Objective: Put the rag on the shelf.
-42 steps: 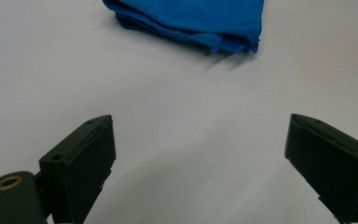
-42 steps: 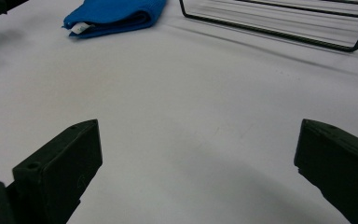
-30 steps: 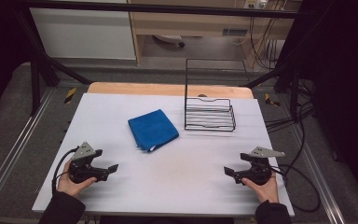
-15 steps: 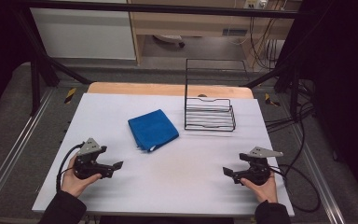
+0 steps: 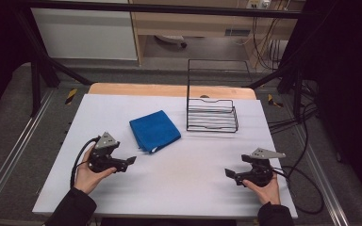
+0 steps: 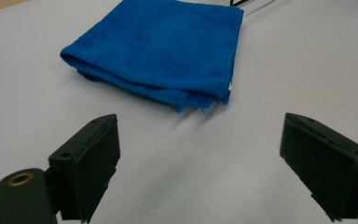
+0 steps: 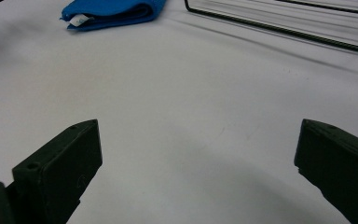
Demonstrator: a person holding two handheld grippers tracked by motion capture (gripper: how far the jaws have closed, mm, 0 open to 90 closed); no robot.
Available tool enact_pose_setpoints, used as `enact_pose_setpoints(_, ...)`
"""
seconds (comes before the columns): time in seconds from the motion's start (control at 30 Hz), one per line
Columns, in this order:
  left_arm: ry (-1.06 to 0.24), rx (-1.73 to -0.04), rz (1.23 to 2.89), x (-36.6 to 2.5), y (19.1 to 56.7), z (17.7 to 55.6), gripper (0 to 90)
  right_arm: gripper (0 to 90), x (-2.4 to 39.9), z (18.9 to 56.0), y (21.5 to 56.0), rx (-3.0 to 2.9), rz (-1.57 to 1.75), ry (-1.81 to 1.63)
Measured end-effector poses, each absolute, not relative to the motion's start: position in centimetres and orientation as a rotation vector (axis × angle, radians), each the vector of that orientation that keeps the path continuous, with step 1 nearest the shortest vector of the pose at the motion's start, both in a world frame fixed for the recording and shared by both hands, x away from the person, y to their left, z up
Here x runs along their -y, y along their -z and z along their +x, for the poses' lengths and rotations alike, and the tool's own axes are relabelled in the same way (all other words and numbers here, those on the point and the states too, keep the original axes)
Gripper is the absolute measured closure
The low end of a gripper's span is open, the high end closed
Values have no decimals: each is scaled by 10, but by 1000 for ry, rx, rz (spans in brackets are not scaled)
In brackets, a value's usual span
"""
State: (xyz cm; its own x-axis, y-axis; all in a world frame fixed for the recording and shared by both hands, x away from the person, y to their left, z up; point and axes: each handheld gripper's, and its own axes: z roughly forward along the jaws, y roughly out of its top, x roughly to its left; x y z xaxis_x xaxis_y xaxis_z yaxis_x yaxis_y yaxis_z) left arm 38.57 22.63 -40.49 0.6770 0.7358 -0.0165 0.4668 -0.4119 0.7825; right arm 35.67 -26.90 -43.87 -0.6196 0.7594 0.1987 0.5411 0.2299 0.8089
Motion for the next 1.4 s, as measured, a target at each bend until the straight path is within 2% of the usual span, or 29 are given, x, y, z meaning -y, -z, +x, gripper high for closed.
enact_pose_setpoints(0.27,-417,-917,2134,-201,407,399,191,14,269,357,439,-2268,1224,-1333)
enact_pose_setpoints(0.8,-386,-929,2236,-155,422,435,391,16,268,358,439,-2273,1227,-1334)
enact_pose_setpoints(1.4,-392,-923,2293,-146,442,449,487,18,268,358,440,-2276,1222,-1331)
